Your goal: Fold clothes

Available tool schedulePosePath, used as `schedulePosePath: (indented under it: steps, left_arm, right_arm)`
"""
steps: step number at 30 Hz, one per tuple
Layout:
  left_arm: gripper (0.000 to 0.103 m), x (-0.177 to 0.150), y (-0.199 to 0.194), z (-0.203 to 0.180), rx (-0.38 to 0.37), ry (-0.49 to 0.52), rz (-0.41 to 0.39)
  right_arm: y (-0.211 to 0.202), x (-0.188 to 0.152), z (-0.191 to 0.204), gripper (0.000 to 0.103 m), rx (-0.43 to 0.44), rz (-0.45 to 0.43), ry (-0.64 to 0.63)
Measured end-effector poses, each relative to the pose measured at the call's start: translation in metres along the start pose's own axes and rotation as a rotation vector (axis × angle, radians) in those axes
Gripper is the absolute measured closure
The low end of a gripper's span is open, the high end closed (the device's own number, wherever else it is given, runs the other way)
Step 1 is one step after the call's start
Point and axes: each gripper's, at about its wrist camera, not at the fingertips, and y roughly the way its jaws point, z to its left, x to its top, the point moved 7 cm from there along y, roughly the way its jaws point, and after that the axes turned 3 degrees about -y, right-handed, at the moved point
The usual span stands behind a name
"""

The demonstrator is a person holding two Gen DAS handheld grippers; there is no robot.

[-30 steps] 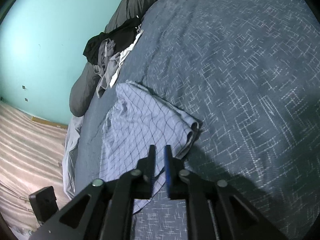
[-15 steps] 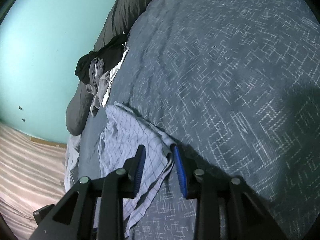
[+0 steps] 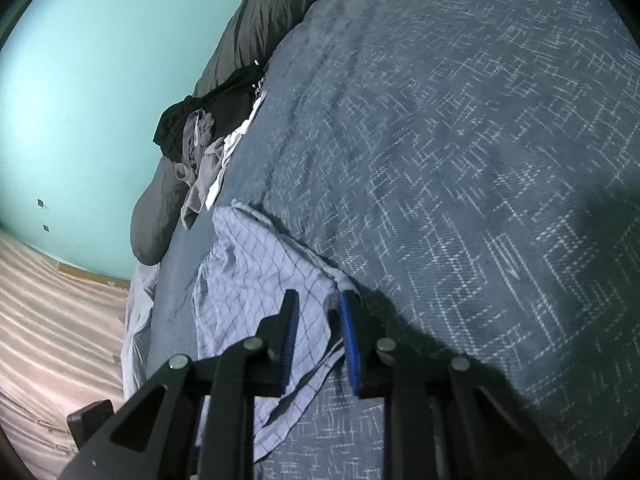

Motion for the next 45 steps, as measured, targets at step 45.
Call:
schedulePosePath:
  steps: [45]
  left_arm:
    - [0.067,0.074,-0.033,0.099,-0.039,-0.291,-0.206]
  right_arm:
    - [0.001,0.001,-0.021,0.1,-0.112,-0.025,0.042]
